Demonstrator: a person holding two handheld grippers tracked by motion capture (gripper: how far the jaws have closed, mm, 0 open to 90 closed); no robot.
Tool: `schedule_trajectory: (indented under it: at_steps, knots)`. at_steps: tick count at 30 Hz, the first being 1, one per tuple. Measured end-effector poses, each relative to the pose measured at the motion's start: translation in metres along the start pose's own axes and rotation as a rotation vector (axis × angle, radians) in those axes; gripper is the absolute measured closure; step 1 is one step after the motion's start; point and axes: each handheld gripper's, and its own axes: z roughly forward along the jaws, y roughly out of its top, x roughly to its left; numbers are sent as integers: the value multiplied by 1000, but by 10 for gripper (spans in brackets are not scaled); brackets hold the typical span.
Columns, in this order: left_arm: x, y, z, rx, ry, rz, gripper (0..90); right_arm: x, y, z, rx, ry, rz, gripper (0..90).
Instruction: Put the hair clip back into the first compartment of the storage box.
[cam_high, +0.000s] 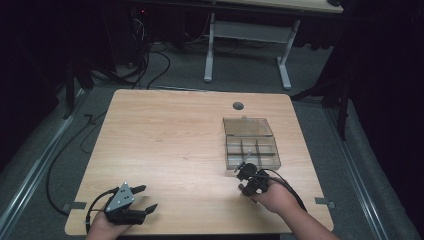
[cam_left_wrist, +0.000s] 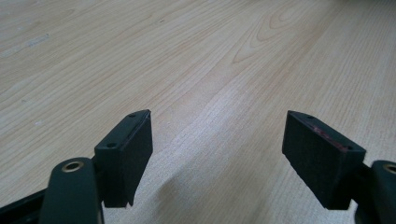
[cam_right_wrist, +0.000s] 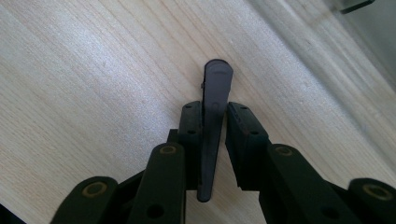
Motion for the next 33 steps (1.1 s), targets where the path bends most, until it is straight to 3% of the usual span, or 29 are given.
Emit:
schedule_trajectory:
  at_steps: [11, 28, 32, 33]
  knots:
    - [0, 0, 0, 1, -2, 1, 250, 0, 2, 0, 5, -2, -10, 794]
    - [0, 0, 0, 2, -4, 1, 250, -7, 1, -11, -12, 15, 9, 794]
    - [0, 0, 0, 1, -4, 1, 250, -8, 0, -14, -3, 17, 36, 794]
    - [0, 0, 0, 2, -4, 1, 250, -9, -1, -15, -10, 17, 23, 794]
